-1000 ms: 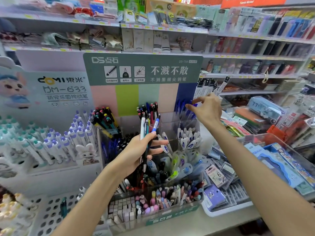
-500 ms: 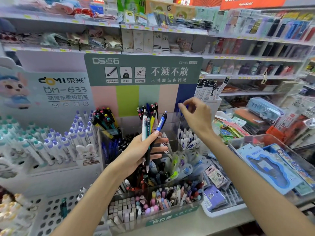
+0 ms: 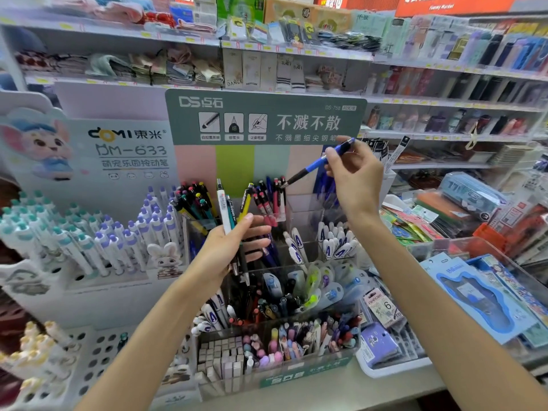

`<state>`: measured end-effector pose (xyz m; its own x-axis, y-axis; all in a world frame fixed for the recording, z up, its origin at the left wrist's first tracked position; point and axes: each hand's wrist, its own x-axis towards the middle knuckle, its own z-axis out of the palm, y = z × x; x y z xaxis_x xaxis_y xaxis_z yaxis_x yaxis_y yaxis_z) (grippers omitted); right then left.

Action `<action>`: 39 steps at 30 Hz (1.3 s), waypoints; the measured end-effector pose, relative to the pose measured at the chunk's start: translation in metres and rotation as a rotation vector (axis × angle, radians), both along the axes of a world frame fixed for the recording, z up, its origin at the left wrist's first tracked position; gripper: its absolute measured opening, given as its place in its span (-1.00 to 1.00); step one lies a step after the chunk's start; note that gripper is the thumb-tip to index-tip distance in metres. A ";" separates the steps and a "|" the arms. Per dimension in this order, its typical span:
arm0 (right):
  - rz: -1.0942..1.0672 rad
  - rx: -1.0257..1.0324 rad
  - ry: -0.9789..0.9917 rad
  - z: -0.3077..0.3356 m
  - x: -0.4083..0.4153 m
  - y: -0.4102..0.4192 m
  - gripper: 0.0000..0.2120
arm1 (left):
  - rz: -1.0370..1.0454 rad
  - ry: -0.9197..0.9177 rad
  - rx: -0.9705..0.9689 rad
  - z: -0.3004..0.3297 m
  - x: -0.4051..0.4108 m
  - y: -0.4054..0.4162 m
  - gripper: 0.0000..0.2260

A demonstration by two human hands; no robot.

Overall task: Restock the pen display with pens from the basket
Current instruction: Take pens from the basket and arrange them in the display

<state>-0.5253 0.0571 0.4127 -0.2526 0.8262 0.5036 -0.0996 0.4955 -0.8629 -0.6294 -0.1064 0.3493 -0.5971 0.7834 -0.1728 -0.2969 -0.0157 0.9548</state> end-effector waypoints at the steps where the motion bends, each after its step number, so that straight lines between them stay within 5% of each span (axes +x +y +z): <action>1: -0.026 0.055 -0.005 0.000 -0.002 0.001 -0.82 | 0.015 0.008 -0.018 0.001 -0.002 -0.002 -0.79; 10: 0.029 0.203 -0.480 -0.036 -0.033 0.005 -0.75 | 0.046 0.011 -0.064 -0.009 -0.012 -0.015 -0.77; 16: -0.025 0.150 -0.579 -0.040 -0.046 0.009 -0.74 | 0.013 0.002 -0.083 -0.009 -0.012 -0.017 -0.76; 21: 0.133 0.091 -0.660 -0.040 -0.035 0.018 -0.69 | -0.010 0.003 -0.094 -0.007 -0.009 -0.015 -0.76; 29: 0.101 0.306 -0.948 -0.032 -0.042 0.021 -0.74 | -0.056 -0.020 -0.072 0.000 0.002 -0.010 -0.77; 35: 0.088 0.392 -0.977 -0.043 -0.038 0.019 -0.71 | -0.004 -0.080 -0.025 0.003 0.011 -0.002 -0.79; 39: 0.091 0.158 -0.668 -0.035 -0.022 0.009 -0.60 | -0.005 -0.060 -0.030 0.005 0.011 -0.005 -0.83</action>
